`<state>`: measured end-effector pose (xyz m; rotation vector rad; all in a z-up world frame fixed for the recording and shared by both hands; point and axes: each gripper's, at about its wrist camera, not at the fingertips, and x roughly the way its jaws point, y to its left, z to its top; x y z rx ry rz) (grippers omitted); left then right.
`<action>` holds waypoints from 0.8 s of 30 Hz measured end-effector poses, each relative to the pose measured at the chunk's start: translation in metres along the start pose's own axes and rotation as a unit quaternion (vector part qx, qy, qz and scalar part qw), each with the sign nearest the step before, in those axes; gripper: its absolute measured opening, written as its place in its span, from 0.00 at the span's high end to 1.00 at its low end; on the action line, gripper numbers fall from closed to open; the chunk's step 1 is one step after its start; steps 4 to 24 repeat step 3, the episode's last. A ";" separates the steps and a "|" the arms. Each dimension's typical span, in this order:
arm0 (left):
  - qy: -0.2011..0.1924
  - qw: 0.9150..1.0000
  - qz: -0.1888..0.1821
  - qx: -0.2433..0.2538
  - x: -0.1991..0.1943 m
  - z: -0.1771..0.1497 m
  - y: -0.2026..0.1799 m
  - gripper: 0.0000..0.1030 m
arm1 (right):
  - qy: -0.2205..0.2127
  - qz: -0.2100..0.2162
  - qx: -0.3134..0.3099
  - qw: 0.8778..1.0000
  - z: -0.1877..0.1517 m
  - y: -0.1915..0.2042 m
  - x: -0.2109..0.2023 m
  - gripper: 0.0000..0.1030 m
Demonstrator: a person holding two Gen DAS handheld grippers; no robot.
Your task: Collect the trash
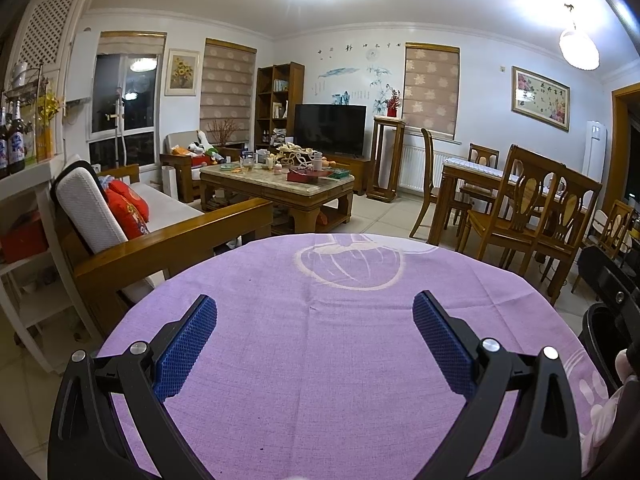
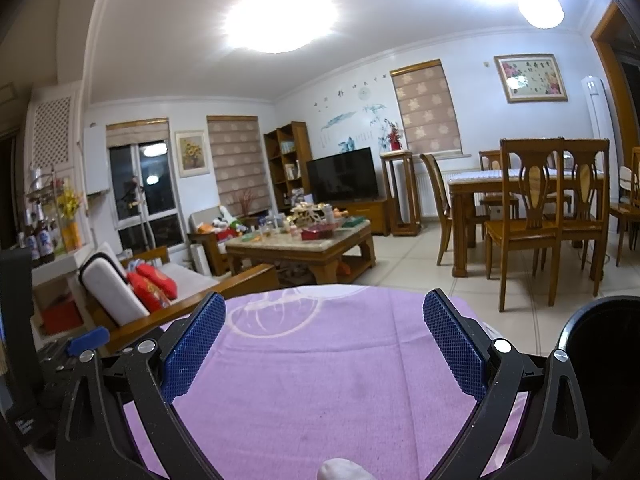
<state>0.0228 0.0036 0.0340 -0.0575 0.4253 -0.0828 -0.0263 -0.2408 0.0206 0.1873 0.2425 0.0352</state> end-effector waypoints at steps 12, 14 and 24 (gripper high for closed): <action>-0.001 1.000 0.001 0.003 -0.001 0.001 -0.001 0.05 | 0.002 0.000 0.000 1.000 0.000 0.000 0.000 0.05; -0.001 1.000 0.001 0.003 -0.001 0.001 -0.001 0.05 | 0.002 0.000 0.000 1.000 0.000 0.000 0.000 0.05; -0.001 1.000 0.001 0.003 -0.001 0.001 -0.001 0.05 | 0.002 0.000 0.000 1.000 0.000 0.000 0.000 0.05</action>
